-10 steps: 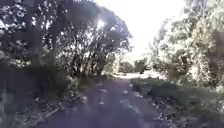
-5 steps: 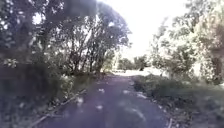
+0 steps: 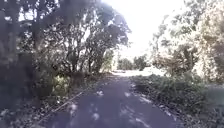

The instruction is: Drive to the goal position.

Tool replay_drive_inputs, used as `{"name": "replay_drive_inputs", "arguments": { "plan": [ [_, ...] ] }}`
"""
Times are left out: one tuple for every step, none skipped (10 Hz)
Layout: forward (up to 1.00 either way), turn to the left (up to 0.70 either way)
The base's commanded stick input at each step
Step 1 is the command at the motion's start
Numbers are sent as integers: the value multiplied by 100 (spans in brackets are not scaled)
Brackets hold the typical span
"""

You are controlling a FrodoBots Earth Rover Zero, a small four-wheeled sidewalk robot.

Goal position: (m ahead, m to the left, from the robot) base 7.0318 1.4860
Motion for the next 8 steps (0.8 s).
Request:
{"name": "replay_drive_inputs", "arguments": {
  "plan": [
    [50, 0],
    [50, 0],
    [50, 0],
    [50, 0],
    [50, 0],
    [50, 0],
    [50, 0],
    [50, 0]
  ]
}}
